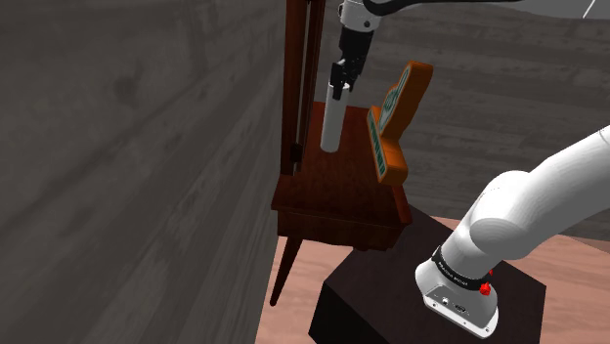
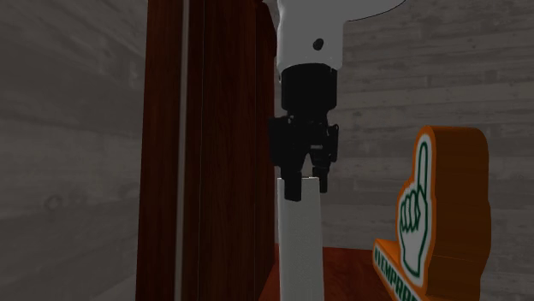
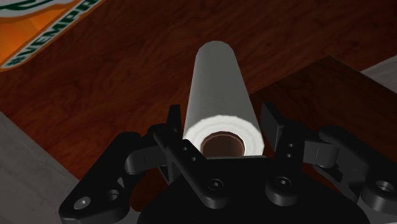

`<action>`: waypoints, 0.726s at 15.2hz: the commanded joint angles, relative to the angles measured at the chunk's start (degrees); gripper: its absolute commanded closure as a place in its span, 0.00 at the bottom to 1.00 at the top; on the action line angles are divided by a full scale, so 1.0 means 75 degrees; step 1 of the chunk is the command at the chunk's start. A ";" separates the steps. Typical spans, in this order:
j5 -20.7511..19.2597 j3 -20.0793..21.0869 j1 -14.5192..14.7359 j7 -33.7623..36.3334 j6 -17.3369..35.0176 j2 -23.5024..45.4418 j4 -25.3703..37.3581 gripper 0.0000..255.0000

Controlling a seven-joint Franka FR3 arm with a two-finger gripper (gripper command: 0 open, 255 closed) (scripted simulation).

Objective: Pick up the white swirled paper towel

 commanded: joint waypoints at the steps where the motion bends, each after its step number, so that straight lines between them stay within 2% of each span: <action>1: 0.0002 0.0006 0.0002 -0.0001 -0.0201 0.0035 0.0232 1.00; 11: 0.0000 0.0013 -0.0004 -0.0047 -0.1230 0.0263 0.1490 1.00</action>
